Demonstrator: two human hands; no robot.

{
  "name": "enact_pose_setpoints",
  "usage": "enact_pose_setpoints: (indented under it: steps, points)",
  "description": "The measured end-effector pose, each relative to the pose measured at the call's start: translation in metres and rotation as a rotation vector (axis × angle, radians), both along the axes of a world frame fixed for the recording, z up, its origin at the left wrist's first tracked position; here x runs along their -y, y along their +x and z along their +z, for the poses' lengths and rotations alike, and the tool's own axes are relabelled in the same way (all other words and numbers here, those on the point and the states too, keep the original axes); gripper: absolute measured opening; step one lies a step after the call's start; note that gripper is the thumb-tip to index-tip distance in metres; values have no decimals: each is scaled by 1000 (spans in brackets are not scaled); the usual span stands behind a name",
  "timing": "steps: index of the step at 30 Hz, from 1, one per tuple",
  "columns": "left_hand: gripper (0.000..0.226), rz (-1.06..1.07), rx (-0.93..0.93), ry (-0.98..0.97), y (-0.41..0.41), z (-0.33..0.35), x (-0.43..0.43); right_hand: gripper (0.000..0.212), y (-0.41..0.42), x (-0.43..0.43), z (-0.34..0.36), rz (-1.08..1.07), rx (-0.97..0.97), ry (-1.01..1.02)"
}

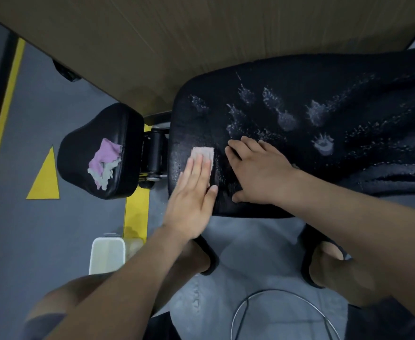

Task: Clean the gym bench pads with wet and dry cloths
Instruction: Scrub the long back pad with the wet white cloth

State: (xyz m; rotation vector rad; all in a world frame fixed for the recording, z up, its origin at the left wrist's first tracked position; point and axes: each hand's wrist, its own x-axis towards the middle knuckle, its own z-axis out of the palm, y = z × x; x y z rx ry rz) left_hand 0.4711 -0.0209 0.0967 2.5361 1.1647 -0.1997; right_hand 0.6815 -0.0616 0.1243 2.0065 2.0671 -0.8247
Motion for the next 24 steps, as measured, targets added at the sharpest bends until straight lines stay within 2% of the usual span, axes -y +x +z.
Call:
enact_pose_setpoints:
  steps: [3,8,14,21,24]
  points:
    - [63,25,-85,29,7,-3,-26,120,1,-1,1,-23,3,6]
    - [67,288,-103,-26,57,-3,-80,121,2,3,0,-36,22,17]
    - [67,250,-59,-63,25,3,-32,122,2,-1,3,-40,11,-9]
    - [68,419,-31,-118,58,4,-99,120,5,0,0,-25,17,-6]
    - [69,397,-27,-119,53,4,-90,120,5,-2,1,-27,6,-21]
